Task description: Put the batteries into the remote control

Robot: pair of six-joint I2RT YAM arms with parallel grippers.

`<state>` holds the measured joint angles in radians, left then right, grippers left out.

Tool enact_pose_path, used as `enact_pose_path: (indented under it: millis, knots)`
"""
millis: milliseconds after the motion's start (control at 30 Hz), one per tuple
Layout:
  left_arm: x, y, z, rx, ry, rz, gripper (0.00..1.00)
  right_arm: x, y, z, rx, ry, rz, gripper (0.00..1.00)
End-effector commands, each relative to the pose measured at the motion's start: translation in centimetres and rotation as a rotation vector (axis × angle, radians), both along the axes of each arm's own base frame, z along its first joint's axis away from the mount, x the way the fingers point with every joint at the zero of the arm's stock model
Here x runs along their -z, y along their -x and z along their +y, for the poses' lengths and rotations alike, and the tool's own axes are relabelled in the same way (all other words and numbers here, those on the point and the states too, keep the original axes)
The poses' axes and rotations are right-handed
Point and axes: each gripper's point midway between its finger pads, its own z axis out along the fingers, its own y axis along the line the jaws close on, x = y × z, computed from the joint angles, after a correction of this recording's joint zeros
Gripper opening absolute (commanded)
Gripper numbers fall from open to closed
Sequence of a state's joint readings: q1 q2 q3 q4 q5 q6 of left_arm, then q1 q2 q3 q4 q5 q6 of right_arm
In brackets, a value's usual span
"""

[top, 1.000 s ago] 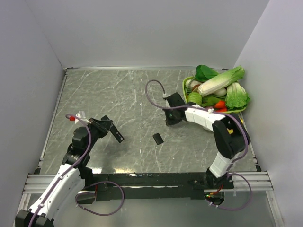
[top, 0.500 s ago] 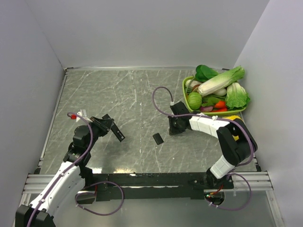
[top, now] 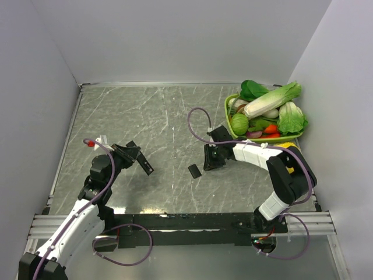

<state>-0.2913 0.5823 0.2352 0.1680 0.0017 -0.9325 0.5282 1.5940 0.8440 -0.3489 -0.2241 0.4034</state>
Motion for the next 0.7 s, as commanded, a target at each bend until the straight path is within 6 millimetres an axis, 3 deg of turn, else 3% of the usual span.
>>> enact_pose_path:
  millis: [0, 233, 367, 567, 667]
  knots:
    - [-2.6, -0.5, -0.2, 0.006, 0.003, -0.079, 0.01, -0.6, 0.3, 1.4, -0.033, -0.051, 0.011, 0.35]
    - [-2.8, -0.5, -0.2, 0.008, -0.001, -0.085, 0.01, -0.8, -1.2, 2.2, -0.038, -0.050, -0.019, 0.39]
    - [-2.9, -0.5, -0.2, 0.009, -0.008, -0.084, 0.01, -1.6, -1.0, 2.5, -0.065, -0.064, -0.022, 0.41]
    - [-3.0, -0.5, -0.2, 0.009, -0.008, -0.087, 0.01, -2.8, 0.6, 0.9, -0.087, -0.024, -0.036, 0.52]
    - [-3.0, -0.5, -0.2, 0.011, -0.008, -0.089, 0.01, -2.5, 0.8, -0.3, -0.073, 0.026, -0.042, 0.55]
